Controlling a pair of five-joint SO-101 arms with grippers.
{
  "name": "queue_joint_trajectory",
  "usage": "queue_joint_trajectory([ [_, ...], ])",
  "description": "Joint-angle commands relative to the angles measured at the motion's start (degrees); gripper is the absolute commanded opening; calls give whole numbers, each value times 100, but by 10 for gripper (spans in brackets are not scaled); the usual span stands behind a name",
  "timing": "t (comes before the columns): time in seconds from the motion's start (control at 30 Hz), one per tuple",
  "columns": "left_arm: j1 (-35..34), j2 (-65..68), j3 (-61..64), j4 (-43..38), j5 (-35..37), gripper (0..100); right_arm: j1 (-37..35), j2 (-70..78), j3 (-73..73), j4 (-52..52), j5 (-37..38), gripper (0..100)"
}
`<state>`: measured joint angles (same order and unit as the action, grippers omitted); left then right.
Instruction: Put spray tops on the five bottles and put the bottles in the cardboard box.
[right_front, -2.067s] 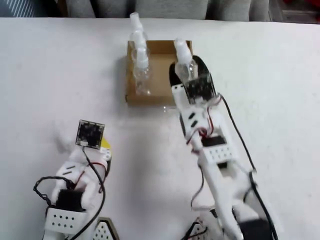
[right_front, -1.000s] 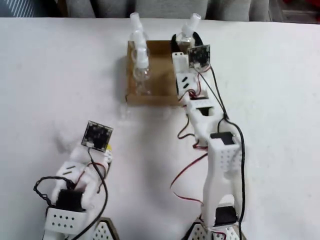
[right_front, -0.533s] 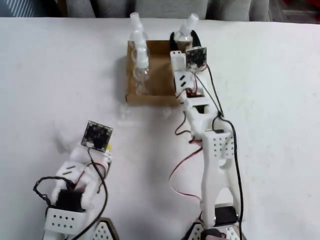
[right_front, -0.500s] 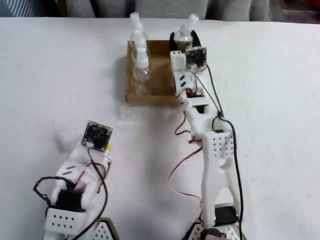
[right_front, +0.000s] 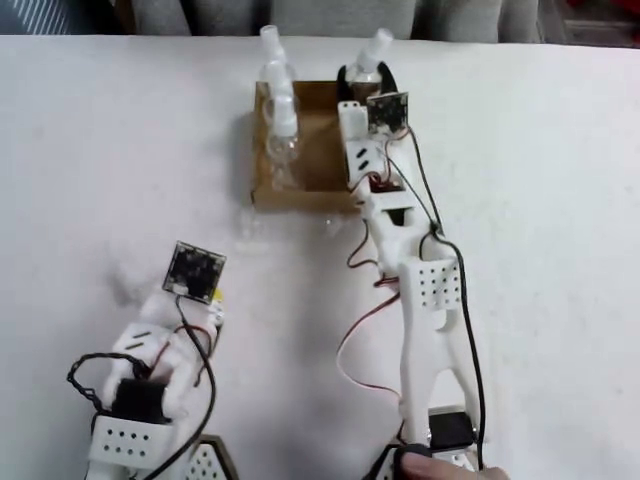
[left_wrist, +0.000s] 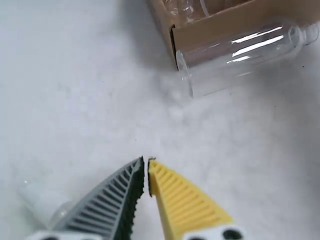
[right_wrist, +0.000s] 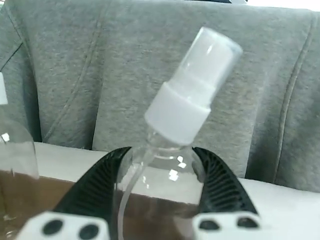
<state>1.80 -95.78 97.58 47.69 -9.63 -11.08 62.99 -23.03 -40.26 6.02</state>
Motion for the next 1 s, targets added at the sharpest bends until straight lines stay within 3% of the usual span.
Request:
queue_joint_trajectory([
  [0.0,-57,-40,-18,-149,-70,24,40,4,-457,13,-44,15],
  [0.97,-57,-40,-18,-149,-70,24,4,101,-492,945,-9,19],
])
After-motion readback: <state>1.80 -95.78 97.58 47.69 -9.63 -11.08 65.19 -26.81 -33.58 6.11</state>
